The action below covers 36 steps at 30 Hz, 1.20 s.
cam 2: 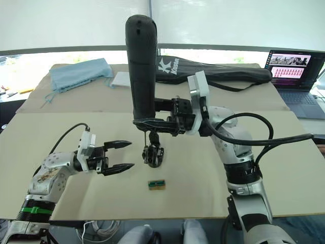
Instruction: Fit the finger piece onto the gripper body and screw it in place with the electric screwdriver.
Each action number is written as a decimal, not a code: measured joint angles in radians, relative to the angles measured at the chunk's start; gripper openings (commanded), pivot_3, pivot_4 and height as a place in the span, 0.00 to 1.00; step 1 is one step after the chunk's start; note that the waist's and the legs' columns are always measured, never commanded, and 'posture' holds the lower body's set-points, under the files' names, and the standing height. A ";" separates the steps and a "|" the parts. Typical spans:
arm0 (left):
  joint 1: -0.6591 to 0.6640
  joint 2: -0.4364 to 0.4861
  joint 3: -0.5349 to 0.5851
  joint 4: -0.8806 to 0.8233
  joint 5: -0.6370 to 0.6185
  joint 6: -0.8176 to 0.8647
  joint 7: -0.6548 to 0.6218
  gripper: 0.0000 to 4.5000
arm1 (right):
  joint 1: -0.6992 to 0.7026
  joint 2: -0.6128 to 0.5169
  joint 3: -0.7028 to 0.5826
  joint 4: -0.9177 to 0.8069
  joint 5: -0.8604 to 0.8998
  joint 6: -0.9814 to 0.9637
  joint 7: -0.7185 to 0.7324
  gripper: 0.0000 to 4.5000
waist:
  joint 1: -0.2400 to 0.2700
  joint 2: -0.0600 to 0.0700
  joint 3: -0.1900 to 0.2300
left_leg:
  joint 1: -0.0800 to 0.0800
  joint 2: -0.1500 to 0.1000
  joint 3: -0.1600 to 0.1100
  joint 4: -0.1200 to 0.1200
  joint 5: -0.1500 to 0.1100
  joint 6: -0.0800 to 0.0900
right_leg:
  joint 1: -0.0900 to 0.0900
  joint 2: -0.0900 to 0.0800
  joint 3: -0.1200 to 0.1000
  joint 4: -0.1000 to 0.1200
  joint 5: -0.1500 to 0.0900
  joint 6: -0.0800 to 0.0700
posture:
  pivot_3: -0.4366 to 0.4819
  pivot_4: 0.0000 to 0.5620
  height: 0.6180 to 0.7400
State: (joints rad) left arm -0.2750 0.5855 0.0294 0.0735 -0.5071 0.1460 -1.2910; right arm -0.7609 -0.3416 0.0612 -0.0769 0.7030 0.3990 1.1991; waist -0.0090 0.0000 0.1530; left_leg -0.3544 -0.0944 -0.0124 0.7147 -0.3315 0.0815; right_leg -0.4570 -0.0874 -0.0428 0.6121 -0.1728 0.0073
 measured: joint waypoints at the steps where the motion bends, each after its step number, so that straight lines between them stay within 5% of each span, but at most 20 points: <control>1: 0.000 -0.003 -0.003 0.003 0.001 -0.002 0.000 1.00 | 0.000 0.005 0.003 0.007 -0.012 0.000 0.002 0.43 | -0.001 0.000 0.000 | 0.000 0.000 0.000 0.000 0.000 0.000 | 0.000 0.000 0.000 0.000 0.000 0.000 | 0.48 0.27 1.00; 36: -0.008 -0.029 -0.029 0.029 0.043 -0.055 -0.008 1.00 | -0.008 0.036 0.043 0.093 -0.073 -0.024 0.069 0.43 | -0.004 0.000 0.000 | 0.000 0.000 0.000 0.000 0.000 0.000 | 0.000 0.000 0.000 0.000 0.000 0.000 | 0.48 0.27 1.00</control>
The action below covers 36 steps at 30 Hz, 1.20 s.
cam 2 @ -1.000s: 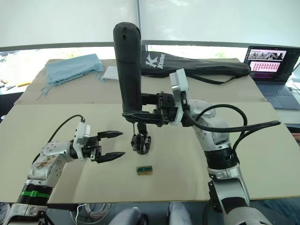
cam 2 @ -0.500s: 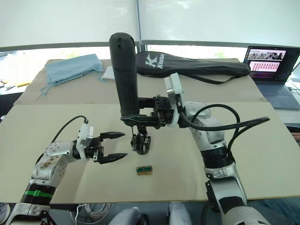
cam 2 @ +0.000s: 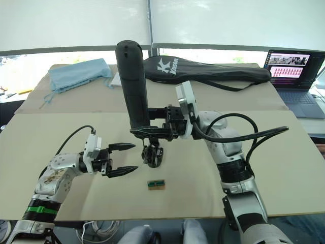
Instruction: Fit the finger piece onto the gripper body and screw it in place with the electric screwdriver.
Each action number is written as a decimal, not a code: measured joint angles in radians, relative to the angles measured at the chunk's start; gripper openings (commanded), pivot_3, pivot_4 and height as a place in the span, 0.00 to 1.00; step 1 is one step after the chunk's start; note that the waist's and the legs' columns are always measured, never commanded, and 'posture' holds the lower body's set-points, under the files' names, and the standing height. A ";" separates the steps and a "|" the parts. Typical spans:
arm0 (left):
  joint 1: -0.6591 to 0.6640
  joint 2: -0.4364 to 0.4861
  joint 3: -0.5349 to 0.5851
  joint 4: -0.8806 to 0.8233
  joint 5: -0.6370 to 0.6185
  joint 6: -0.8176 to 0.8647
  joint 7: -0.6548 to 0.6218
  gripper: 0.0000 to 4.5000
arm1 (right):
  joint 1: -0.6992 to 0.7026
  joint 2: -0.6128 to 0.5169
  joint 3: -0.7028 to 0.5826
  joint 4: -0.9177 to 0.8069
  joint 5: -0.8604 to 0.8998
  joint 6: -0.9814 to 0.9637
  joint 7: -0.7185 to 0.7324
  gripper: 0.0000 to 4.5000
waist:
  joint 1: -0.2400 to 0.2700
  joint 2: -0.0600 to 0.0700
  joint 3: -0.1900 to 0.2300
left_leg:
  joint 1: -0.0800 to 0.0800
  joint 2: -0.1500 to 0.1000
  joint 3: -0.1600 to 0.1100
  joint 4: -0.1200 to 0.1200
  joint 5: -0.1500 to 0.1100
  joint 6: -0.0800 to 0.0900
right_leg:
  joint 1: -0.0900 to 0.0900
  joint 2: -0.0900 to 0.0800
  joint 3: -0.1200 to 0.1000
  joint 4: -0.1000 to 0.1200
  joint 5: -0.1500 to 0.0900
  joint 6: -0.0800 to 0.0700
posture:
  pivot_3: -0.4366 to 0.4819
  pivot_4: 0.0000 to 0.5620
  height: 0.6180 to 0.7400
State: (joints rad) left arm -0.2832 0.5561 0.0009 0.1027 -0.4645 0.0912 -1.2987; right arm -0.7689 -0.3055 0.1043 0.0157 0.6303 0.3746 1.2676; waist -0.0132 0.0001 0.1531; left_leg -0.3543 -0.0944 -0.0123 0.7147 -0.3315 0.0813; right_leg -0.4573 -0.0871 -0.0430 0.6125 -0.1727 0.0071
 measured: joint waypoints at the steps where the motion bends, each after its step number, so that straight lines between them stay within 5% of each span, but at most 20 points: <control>1: 0.000 -0.001 0.000 0.000 0.000 0.000 0.000 1.00 | 0.000 0.000 0.000 0.000 0.000 0.000 0.000 0.43 | 0.000 0.000 0.000 | 0.000 0.000 0.000 0.000 0.000 0.000 | 0.000 0.000 0.000 0.000 0.000 0.000 | 0.48 0.27 1.00; 36: 0.003 -0.016 -0.004 0.013 0.013 -0.001 0.011 1.00 | 0.000 -0.018 0.003 0.010 -0.002 0.004 0.004 0.43 | 0.000 0.000 0.000 | 0.000 0.000 0.000 0.000 0.000 0.000 | 0.000 0.000 0.000 0.000 0.000 0.000 | 0.48 0.27 1.00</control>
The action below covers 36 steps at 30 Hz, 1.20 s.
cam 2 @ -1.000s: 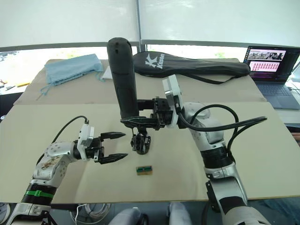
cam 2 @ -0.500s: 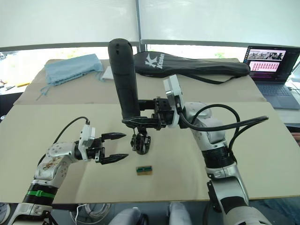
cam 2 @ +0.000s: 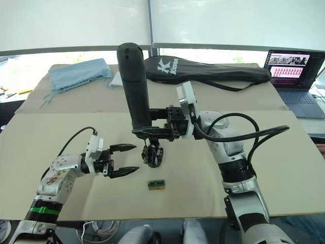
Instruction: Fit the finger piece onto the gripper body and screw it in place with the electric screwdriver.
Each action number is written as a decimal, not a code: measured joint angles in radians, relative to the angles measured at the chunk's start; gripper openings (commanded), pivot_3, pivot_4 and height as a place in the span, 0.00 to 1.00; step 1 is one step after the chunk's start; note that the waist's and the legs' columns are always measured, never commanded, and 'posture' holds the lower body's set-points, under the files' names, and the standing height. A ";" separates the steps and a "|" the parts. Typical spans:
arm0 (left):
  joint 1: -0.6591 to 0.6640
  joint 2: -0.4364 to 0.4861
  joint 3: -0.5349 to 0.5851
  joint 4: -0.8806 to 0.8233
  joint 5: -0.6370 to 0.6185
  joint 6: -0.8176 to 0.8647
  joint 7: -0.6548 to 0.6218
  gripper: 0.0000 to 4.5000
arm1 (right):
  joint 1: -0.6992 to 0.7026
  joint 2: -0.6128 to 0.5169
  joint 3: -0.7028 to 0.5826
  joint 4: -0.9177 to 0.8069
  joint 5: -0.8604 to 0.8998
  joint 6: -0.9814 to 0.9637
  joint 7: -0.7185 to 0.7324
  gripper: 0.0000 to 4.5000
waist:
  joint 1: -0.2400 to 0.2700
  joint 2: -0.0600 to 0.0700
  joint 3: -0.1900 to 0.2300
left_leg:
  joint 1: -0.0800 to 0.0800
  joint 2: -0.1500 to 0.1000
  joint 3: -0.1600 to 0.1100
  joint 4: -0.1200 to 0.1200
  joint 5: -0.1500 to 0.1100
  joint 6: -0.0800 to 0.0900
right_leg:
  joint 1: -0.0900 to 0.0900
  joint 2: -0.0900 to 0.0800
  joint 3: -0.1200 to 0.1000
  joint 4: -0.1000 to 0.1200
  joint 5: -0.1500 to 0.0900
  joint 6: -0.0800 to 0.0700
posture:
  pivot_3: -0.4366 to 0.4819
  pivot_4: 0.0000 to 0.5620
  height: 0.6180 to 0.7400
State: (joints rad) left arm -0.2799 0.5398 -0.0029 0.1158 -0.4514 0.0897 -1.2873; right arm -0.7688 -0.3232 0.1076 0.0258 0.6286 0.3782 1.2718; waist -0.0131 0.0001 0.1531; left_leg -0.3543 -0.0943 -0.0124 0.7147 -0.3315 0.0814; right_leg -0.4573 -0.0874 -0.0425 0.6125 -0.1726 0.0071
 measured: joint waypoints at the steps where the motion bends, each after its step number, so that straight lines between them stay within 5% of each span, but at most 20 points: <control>1: 0.000 0.000 0.000 0.000 0.000 0.000 0.000 1.00 | 0.000 0.000 0.000 0.002 0.000 0.000 0.000 0.43 | 0.000 0.000 0.000 | 0.000 0.000 0.000 0.000 0.000 0.000 | 0.000 0.000 0.000 0.000 0.000 0.000 | 0.48 0.27 1.00; 36: 0.001 -0.025 -0.031 0.006 0.037 -0.020 0.019 1.00 | 0.000 0.010 0.007 0.013 -0.006 0.004 -0.007 0.43 | 0.000 0.000 0.000 | 0.000 0.000 0.000 0.000 0.000 0.000 | 0.000 0.000 0.000 0.000 0.000 0.000 | 0.48 0.27 1.00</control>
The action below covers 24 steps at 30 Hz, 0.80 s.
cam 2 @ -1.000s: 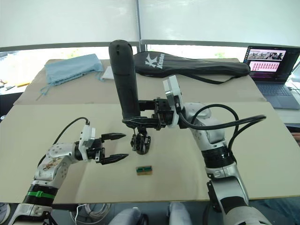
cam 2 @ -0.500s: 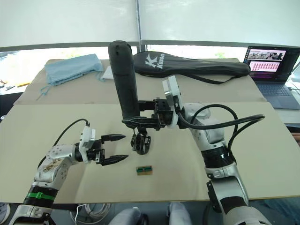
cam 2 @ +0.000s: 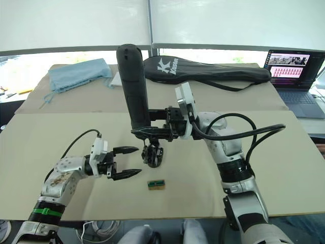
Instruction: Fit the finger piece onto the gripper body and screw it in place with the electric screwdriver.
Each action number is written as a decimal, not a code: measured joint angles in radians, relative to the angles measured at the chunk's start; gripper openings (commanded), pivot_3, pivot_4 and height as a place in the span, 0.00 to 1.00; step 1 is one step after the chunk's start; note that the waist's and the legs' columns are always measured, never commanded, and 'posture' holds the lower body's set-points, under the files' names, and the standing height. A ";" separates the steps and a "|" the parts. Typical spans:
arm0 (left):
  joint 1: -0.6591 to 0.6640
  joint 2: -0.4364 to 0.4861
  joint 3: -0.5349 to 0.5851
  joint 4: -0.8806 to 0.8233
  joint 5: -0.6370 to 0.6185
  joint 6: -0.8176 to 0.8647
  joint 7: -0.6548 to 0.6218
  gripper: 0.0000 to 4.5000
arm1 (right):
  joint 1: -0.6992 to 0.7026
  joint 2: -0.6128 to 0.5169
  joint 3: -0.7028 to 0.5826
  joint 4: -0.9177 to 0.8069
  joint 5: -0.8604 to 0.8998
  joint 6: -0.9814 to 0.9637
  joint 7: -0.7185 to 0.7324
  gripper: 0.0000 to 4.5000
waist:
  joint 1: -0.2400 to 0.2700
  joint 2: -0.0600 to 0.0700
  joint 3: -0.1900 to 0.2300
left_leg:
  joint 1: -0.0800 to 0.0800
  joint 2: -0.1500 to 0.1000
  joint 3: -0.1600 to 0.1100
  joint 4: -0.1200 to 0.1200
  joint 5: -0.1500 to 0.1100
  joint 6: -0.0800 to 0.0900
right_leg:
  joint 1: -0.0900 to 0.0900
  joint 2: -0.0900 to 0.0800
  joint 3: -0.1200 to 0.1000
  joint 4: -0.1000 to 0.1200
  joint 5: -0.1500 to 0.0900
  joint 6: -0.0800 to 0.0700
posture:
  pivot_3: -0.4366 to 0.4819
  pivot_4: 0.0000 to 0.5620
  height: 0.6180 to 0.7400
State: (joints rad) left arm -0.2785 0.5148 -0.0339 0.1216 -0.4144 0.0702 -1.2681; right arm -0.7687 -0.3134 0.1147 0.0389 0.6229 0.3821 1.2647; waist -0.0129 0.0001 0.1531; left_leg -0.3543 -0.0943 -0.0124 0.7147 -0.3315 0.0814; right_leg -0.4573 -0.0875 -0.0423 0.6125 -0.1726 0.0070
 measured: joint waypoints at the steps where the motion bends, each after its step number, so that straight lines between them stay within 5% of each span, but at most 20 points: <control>1: -0.001 -0.004 -0.004 0.001 0.003 -0.002 0.001 1.00 | 0.000 0.000 0.001 0.002 -0.003 0.000 0.000 0.43 | 0.000 0.000 0.000 | 0.000 0.000 0.000 0.000 0.000 0.000 | 0.000 0.000 0.000 0.000 0.000 0.000 | 0.48 0.27 1.00; 24: -0.074 -0.051 -0.081 0.159 0.147 -0.140 0.035 1.00 | 0.000 0.003 0.005 0.013 -0.012 0.007 0.007 0.43 | 0.001 0.000 0.000 | 0.000 0.000 0.000 0.000 0.000 0.000 | 0.000 0.000 0.000 0.000 0.000 0.000 | 0.48 0.27 1.00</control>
State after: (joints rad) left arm -0.3526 0.4636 -0.1145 0.2809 -0.2674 -0.0697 -1.2328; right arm -0.7687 -0.3109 0.1197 0.0520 0.6105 0.3890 1.2717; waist -0.0123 0.0001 0.1531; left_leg -0.3543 -0.0944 -0.0124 0.7148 -0.3315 0.0814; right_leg -0.4573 -0.0876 -0.0423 0.6127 -0.1726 0.0070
